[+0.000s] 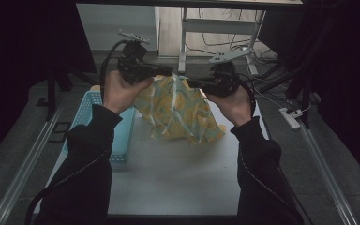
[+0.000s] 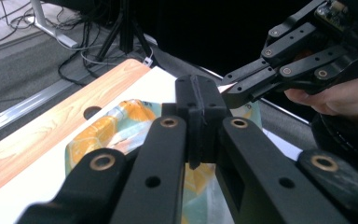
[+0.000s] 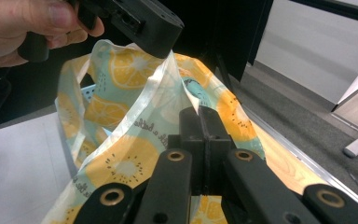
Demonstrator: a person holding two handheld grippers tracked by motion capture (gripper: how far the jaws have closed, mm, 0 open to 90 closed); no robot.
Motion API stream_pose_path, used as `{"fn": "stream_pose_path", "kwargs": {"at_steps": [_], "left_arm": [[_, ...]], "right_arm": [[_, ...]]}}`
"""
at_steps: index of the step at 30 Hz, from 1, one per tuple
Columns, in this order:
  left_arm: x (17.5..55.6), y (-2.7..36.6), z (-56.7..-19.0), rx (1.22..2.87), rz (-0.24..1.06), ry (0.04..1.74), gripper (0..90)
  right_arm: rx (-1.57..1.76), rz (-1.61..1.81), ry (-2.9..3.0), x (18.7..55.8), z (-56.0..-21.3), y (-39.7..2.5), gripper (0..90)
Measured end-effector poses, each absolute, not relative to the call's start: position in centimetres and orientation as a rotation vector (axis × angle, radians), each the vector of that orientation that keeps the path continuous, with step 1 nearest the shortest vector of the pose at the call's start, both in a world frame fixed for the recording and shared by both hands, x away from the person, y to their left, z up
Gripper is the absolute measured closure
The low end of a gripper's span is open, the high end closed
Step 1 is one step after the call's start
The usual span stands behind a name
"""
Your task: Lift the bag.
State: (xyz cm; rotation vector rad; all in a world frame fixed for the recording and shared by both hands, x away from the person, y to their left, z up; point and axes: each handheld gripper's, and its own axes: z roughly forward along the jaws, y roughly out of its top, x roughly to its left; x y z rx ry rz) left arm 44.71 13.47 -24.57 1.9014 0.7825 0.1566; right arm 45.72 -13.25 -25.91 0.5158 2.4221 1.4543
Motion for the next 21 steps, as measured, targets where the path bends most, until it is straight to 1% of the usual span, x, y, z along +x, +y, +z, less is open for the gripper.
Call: {"fn": "stream_pose_path", "kwargs": {"at_steps": [2,5,10,15,21], "left_arm": [[44.8,13.4,-24.6,1.907,0.179,0.788,89.9],[45.1,13.3,-24.9,1.907,0.180,0.790,89.8],[46.0,12.6,-26.4,1.946,0.195,0.794,89.7],[46.9,11.8,-28.2,1.992,0.218,0.803,89.6],[47.8,11.1,-30.5,2.015,0.214,0.809,89.2]], "right_arm": [[0.515,1.450,2.422,45.7,-25.9,-13.2,89.9],[0.513,1.443,2.424,45.8,-26.1,-13.2,89.7],[0.518,1.409,2.435,46.2,-27.1,-12.8,89.5],[0.524,1.347,2.446,46.9,-28.8,-12.4,89.2],[0.561,1.317,2.459,47.7,-30.9,-12.3,88.3]]}}
